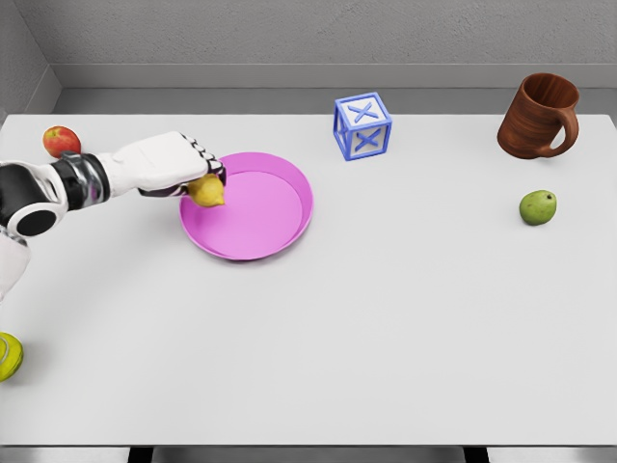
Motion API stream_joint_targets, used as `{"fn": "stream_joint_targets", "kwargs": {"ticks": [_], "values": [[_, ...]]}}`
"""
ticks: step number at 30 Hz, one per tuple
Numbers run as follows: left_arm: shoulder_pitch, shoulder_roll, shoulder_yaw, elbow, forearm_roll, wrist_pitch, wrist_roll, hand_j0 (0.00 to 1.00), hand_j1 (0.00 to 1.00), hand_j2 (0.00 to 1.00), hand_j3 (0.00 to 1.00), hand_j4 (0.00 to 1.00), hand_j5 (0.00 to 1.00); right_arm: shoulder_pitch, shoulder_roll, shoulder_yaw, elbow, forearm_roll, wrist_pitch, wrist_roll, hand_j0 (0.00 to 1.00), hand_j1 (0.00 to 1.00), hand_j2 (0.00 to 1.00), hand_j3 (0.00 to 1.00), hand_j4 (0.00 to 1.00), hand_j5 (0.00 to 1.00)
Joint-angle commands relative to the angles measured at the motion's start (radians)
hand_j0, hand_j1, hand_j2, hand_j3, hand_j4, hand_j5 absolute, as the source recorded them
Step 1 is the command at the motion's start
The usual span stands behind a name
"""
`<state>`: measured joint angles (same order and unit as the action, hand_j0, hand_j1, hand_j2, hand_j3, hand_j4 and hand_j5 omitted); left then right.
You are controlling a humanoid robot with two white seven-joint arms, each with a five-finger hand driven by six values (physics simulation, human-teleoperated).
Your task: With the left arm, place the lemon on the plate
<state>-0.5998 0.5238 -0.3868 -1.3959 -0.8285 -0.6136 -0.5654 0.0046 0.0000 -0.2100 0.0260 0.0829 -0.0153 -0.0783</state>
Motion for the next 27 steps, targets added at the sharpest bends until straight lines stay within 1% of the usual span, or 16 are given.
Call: {"fn": "stream_joint_targets", "kwargs": {"ticks": [1, 3, 4, 5, 6, 12, 17, 18, 19, 20, 21, 22, 23, 24, 25, 27], "values": [[0.000, -0.024, 0.000, 0.000, 0.003, 0.003, -0.011, 0.53, 0.53, 0.53, 0.53, 0.53, 0.53, 0.000, 0.000, 0.000, 0.000, 0.000, 0.000, 0.000, 1.00, 1.00, 1.00, 1.00, 1.00, 1.00], [0.000, -0.031, 0.000, 0.000, 0.002, 0.003, -0.014, 0.53, 0.53, 0.53, 0.53, 0.53, 0.53, 0.002, 0.000, 0.000, 0.000, 0.000, 0.000, 0.000, 1.00, 1.00, 1.00, 1.00, 1.00, 1.00], [0.000, -0.031, 0.000, 0.002, 0.003, 0.003, -0.014, 0.55, 0.55, 0.55, 0.55, 0.55, 0.55, 0.002, 0.000, 0.000, 0.000, 0.000, 0.000, 0.000, 1.00, 1.00, 1.00, 1.00, 1.00, 1.00], [0.000, -0.033, 0.000, 0.002, 0.006, 0.003, -0.013, 0.73, 0.73, 0.73, 0.73, 0.73, 0.73, 0.000, 0.000, 0.000, 0.000, 0.000, 0.000, 0.000, 1.00, 1.00, 1.00, 1.00, 1.00, 1.00], [0.002, -0.031, 0.000, 0.000, 0.015, 0.003, -0.011, 1.00, 1.00, 1.00, 1.00, 1.00, 1.00, 0.002, 0.000, 0.000, 0.000, 0.000, 0.000, 0.000, 1.00, 1.00, 1.00, 1.00, 1.00, 1.00], [0.002, -0.022, 0.011, 0.002, 0.019, 0.003, -0.010, 1.00, 1.00, 1.00, 1.00, 1.00, 1.00, 0.000, 0.000, 0.001, 0.000, 0.000, 0.000, 0.000, 1.00, 1.00, 1.00, 1.00, 1.00, 1.00], [0.017, -0.015, 0.195, 0.020, 0.019, 0.003, -0.010, 1.00, 1.00, 1.00, 1.00, 1.00, 1.00, 0.002, 0.000, 0.000, 0.000, 0.000, 0.000, 0.000, 1.00, 1.00, 1.00, 1.00, 1.00, 1.00], [0.035, -0.015, 0.267, 0.061, 0.019, 0.003, -0.010, 1.00, 1.00, 1.00, 1.00, 1.00, 1.00, 0.002, 0.000, 0.000, 0.000, 0.000, 0.000, 0.000, 1.00, 1.00, 1.00, 1.00, 1.00, 1.00], [0.063, -0.015, 0.330, 0.071, 0.019, 0.003, -0.010, 1.00, 1.00, 1.00, 1.00, 1.00, 1.00, 0.002, 0.000, 0.000, 0.000, 0.000, 0.000, 0.000, 1.00, 1.00, 1.00, 1.00, 1.00, 1.00], [0.107, -0.015, 0.407, 0.071, 0.019, 0.003, -0.008, 1.00, 1.00, 1.00, 1.00, 1.00, 1.00, 0.002, 0.000, 0.000, 0.000, 0.000, 0.000, 0.000, 1.00, 1.00, 1.00, 1.00, 1.00, 1.00], [0.144, -0.016, 0.460, 0.071, 0.022, 0.003, -0.010, 1.00, 1.00, 1.00, 1.00, 1.00, 1.00, 0.000, 0.000, 0.000, 0.000, 0.000, 0.000, 0.000, 1.00, 1.00, 1.00, 1.00, 1.00, 1.00], [0.167, -0.016, 0.471, 0.077, 0.022, 0.003, -0.010, 1.00, 1.00, 1.00, 1.00, 1.00, 1.00, 0.002, 0.000, 0.000, 0.000, 0.000, 0.000, 0.000, 1.00, 1.00, 1.00, 1.00, 1.00, 1.00], [0.176, -0.016, 0.474, 0.086, 0.022, 0.003, -0.010, 1.00, 1.00, 1.00, 1.00, 1.00, 1.00, 0.002, 0.000, 0.000, 0.000, 0.000, 0.000, 0.000, 1.00, 1.00, 1.00, 1.00, 1.00, 1.00], [0.187, -0.015, 0.497, 0.117, 0.022, 0.003, -0.010, 1.00, 1.00, 1.00, 1.00, 1.00, 1.00, 0.002, 0.000, 0.000, 0.000, 0.000, 0.000, 0.000, 1.00, 1.00, 1.00, 1.00, 1.00, 1.00], [0.189, -0.016, 0.523, 0.137, 0.022, 0.003, -0.010, 1.00, 1.00, 1.00, 1.00, 1.00, 1.00, 0.002, 0.000, 0.000, 0.000, 0.000, 0.000, 0.000, 1.00, 1.00, 1.00, 1.00, 1.00, 1.00], [0.189, -0.015, 0.523, 0.135, 0.022, 0.003, -0.010, 1.00, 1.00, 1.00, 1.00, 1.00, 1.00, 0.000, 0.000, 0.000, 0.000, 0.000, 0.000, 0.000, 1.00, 1.00, 1.00, 1.00, 1.00, 1.00]]}}
